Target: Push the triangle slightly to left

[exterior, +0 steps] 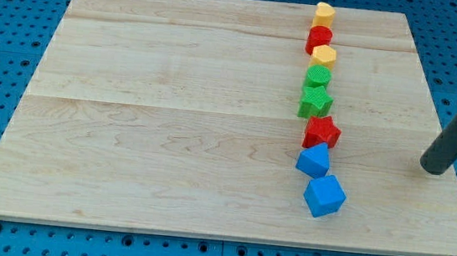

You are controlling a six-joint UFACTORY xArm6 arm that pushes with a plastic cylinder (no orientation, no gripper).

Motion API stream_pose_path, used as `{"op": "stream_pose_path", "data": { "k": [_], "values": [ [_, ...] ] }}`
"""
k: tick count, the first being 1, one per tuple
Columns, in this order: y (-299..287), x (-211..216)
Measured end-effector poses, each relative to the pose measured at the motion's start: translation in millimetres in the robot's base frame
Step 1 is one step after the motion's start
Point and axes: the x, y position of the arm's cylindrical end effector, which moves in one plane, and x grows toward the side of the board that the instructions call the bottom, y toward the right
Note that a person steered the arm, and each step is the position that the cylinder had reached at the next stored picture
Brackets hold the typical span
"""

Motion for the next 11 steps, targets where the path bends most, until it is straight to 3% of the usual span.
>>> {"op": "stream_pose_path", "data": {
  "k": [3, 4, 5, 6, 7, 8, 11],
  "values": [
    [-47.0, -36.5],
    [-57.2, -0.7],
    [-119.6, 20.0],
    [-184.5, -1.3],
    [-199.7, -32.4],
    [-234.2, -26.7],
    [-195.0, -23.1]
  ]
}}
